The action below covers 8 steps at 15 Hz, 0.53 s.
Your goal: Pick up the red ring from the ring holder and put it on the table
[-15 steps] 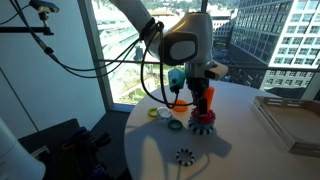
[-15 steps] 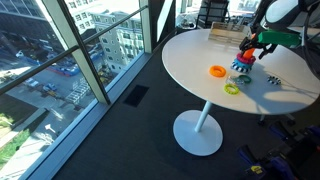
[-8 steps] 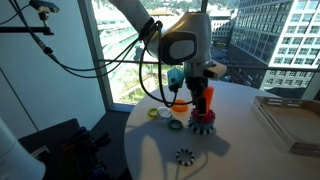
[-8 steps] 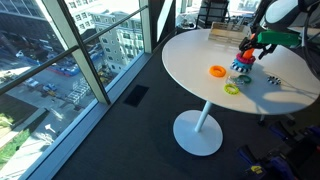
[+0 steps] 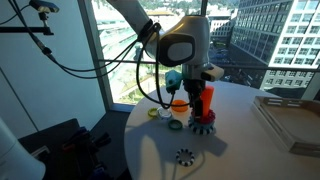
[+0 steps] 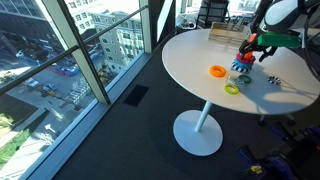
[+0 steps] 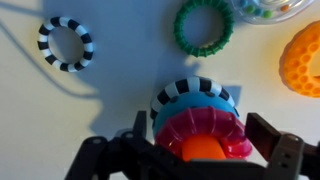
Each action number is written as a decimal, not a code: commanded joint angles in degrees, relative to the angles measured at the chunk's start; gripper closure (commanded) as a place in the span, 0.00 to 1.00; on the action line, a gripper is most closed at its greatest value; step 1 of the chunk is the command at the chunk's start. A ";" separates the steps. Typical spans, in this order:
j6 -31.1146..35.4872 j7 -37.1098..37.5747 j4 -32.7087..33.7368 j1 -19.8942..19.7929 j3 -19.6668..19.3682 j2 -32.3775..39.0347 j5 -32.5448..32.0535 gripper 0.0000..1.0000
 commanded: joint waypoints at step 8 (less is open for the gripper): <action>3.15 -1.18 -0.88 -0.32 0.84 0.01 0.45 0.00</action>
